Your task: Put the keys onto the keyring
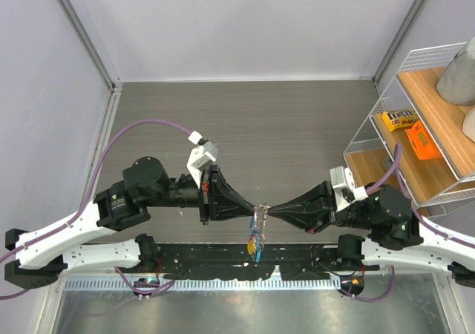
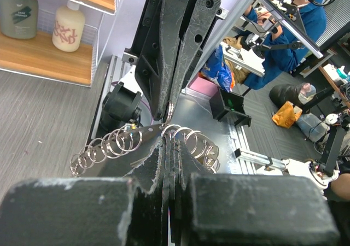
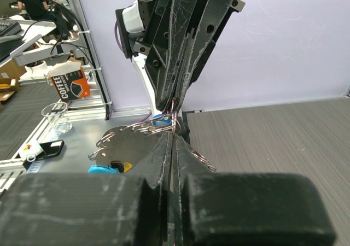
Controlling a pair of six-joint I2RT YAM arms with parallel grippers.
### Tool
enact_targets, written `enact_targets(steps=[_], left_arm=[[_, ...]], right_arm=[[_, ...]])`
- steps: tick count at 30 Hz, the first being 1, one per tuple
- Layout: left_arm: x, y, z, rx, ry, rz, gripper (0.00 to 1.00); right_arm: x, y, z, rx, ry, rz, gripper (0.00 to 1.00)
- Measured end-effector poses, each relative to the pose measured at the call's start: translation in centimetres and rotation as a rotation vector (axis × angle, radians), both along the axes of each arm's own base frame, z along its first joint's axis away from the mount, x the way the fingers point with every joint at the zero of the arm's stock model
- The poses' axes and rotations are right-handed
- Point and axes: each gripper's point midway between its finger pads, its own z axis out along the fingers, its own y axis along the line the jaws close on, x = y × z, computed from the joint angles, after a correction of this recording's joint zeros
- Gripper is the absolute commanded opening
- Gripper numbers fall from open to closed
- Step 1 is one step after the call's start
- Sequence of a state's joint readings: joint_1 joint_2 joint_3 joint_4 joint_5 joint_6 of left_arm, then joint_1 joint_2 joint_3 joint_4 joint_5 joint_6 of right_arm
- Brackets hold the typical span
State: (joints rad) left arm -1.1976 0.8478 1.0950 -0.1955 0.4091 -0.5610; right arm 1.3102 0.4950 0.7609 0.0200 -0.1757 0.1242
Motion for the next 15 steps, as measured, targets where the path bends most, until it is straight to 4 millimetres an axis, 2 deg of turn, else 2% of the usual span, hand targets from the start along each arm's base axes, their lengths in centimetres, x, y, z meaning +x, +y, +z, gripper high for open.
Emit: enact_targets(steps=[15], left_arm=[[-0.05, 0.0, 0.06, -0.002, -0.001, -0.003, 0.0]], right_arm=[[0.09, 0.61, -0.47, -0.02, 0.003, 0.001, 0.06]])
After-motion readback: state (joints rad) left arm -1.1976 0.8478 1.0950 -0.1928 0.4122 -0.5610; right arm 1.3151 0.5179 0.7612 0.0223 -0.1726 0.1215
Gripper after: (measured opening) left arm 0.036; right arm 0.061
